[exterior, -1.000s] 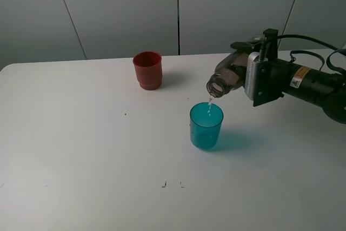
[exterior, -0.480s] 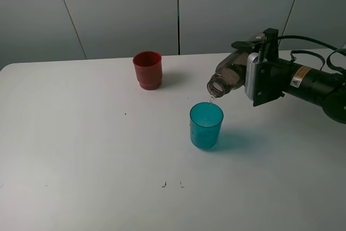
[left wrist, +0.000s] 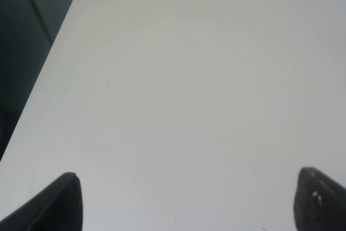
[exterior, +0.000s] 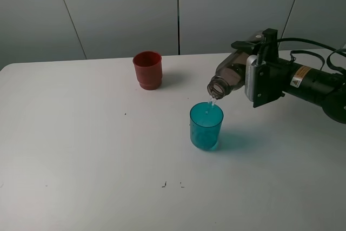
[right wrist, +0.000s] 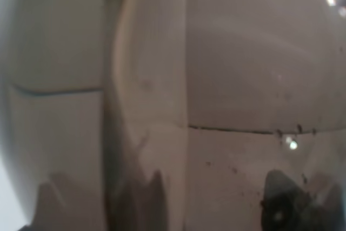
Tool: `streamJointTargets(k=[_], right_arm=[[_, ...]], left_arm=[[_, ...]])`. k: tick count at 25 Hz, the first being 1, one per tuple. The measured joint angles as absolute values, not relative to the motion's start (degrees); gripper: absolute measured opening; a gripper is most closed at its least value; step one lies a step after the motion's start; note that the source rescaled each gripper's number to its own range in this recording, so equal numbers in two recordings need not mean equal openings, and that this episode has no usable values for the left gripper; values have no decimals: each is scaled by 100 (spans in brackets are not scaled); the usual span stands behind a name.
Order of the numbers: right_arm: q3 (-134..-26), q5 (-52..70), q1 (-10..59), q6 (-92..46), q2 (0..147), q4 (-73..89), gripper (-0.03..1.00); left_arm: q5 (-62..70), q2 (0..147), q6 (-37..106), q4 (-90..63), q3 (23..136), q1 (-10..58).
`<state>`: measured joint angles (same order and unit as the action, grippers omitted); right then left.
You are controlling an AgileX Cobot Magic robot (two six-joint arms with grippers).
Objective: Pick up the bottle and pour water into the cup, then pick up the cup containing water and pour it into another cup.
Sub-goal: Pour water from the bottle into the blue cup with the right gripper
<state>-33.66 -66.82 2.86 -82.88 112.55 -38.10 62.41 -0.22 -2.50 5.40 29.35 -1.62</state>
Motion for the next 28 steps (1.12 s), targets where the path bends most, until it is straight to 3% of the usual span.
streamJointTargets(k=[28], right_arm=[[-3430, -6716, 438, -8893, 11255, -3656, 6]], left_arm=[[6241, -22, -261, 540, 2935, -162]])
